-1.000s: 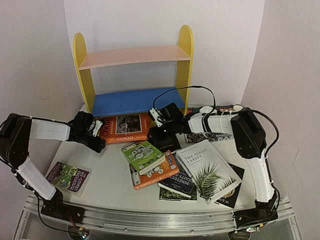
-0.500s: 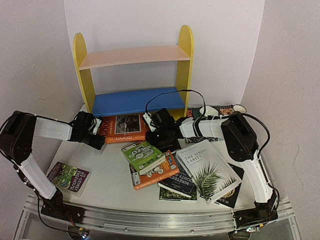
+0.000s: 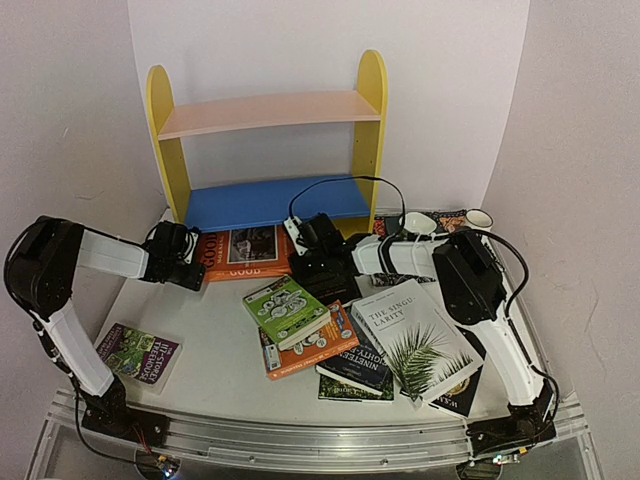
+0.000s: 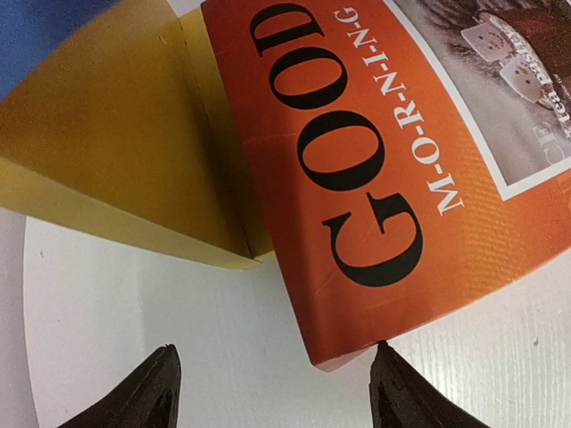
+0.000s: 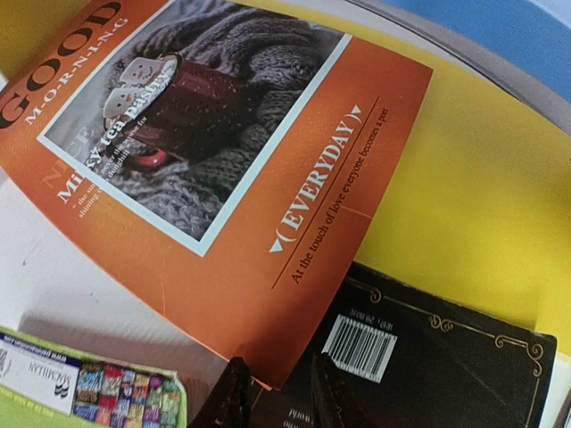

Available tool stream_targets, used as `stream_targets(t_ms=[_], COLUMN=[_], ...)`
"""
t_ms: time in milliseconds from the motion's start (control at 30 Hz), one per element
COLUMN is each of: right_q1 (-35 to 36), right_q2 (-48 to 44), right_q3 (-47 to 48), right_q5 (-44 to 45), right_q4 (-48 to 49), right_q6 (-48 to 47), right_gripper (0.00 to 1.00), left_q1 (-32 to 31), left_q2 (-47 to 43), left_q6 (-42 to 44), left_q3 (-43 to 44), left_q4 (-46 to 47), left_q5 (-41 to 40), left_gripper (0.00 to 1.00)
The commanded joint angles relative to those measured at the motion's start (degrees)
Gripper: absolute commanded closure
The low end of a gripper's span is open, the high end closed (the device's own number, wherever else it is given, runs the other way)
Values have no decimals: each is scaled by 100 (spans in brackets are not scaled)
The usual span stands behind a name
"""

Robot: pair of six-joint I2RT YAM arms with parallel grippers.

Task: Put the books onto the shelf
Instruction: Adjust the book on the shelf.

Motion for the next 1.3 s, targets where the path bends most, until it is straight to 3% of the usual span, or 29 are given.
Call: stream_targets(t_ms=[0, 367, 533, 733, 867, 1067, 1267], right_q1=[85, 103, 116, 114, 118, 112, 114], right_q2=[268, 151, -139, -580, -707, -638, -435], right_q3=[410, 148, -231, -680, -776, -801, -634], right_q5=[333, 360, 301, 148, 140, 203, 225], right_q4=[202, 478, 628, 636, 474, 460, 452], right_q6=[7, -196, -166, 261, 709, 803, 835], right_gripper=[75, 68, 65, 64, 67, 78, 82], left_q1=[44, 35, 40, 36, 38, 34, 33], left_q2=[22, -662, -1588, -2730, -2639, -1945, -1578], left_q6=[-203, -377, -395, -1486, -2558, -3798, -4707], left_q3=[305, -135, -578, -887, -829, -696, -917], left_q4=[380, 389, 311, 77, 74, 195, 794], left_q5=[-432, -30, 111, 1051, 2027, 2469, 2412], left_gripper=[27, 26, 27, 34, 50, 97, 100])
